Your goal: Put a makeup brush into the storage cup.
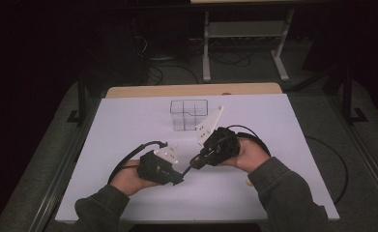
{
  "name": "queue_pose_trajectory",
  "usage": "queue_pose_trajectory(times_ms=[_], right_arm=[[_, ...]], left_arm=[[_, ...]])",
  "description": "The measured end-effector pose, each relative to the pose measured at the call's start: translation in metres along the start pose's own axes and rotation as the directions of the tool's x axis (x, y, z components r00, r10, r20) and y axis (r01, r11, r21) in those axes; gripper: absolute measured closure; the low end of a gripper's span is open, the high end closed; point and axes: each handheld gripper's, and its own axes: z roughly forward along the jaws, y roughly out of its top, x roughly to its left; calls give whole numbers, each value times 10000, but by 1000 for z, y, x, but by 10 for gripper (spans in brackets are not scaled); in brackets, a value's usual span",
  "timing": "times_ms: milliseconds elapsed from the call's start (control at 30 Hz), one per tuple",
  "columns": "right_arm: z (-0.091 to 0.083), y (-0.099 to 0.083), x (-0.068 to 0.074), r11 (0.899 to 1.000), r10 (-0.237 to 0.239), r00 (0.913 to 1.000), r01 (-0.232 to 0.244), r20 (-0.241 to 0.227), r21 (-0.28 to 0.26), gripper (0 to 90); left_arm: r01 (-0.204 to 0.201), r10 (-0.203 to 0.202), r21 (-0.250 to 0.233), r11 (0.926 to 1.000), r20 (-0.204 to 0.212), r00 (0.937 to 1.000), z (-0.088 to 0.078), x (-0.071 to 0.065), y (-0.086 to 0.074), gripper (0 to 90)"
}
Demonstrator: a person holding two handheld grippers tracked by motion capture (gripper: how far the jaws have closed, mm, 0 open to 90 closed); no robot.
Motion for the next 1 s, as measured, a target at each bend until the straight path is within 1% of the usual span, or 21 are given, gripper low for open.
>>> queue_pose_trajectory(times_ms=[33, 167, 233, 333, 367, 467, 533, 700, 767, 900, 1000], right_arm=[[0, 0, 0, 10000, -14, 10000, 14, -14, -29, 830], [0, -1, -1, 9999, -55, 10000, 55, -32, -147, 824], [0, -2, -1, 9995, -68, 10000, 69, 36, -300, 818], [-2, -4, 0, 9985, 54, 9999, -48, 113, -539, 794], [-2, -4, -1, 9975, -88, 9998, 99, 169, -694, 780], [-3, -7, 1, 9958, 60, 9997, -37, 247, -913, 762], [-2, -9, 0, 9942, -8, 9994, 45, 348, -1078, 760], [1, -15, -1, 9878, 86, 9993, -29, 361, -1556, 778], [2, -16, -1, 9876, 147, 9994, -95, 323, -1565, 780], [4, -16, -2, 9861, 70, 9996, -23, 280, -1659, 814], [4, -15, -1, 9851, 122, 9998, -98, 130, -1715, 827]], left_arm=[[-60, 60, 21, 10000, 1, 10000, 0, 0, 0, 835], [-60, 60, -49, 10000, 57, 10000, 1, 0, 0, 843], [-36, 36, -144, 9999, 8, 10000, -1, 0, -1, 846], [76, -76, -302, 9995, 3, 10000, -3, 0, -1, 846], [100, -100, -346, 9994, 25, 9999, -3, 1, -1, 846], [140, -143, -453, 9989, -61, 9999, -4, 1, -2, 847], [152, -155, -545, 9984, -52, 9999, -4, 1, -2, 847], [135, -139, -562, 9983, -73, 9999, -4, 1, -2, 847], [131, -135, -573, 9983, -67, 9999, -4, 1, -2, 847], [124, -128, -590, 9982, -55, 9999, -4, 0, -2, 847], [72, -75, -553, 9984, -42, 10000, -3, 0, -1, 847]])
